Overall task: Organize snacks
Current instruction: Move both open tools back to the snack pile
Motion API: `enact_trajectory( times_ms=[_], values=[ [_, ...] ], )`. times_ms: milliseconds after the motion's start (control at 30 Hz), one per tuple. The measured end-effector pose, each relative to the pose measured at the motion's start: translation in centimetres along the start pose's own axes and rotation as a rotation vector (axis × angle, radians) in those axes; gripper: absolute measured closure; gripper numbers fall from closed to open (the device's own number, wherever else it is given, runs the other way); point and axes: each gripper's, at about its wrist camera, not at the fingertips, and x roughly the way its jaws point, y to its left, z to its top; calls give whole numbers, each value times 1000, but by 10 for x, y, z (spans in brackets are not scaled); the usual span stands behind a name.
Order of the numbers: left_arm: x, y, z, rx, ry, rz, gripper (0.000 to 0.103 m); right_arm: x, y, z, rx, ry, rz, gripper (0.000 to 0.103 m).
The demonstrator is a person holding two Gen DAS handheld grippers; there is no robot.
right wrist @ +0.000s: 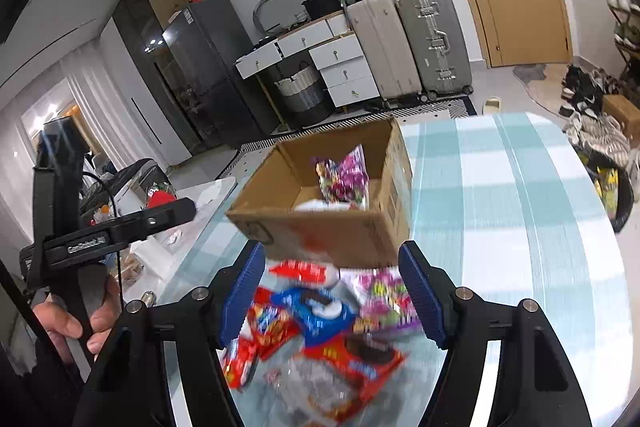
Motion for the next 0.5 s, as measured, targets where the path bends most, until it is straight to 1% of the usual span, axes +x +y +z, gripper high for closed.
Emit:
enact_trajectory(
  times_ms=[167, 233, 300, 433, 500],
  values=[
    [-35, -2, -22, -16, -42, 31, 20, -22, 5, -19, 15, -23, 7, 29],
    [-45, -1, -30, -29, -49, 53, 20, -31, 11, -23, 8, -38, 8, 27],
    [-58, -2, -39, -35, -62, 65, 20, -41, 18, -28, -3, -59, 16, 21],
    [-79, -6, -54, -37, -82, 95, 19, -60, 34, -39, -29, -90, 26, 19],
    [-88, -8, -60, -40, -96, 100, 17, -66, 39, -44, -36, -99, 30, 18]
  ],
)
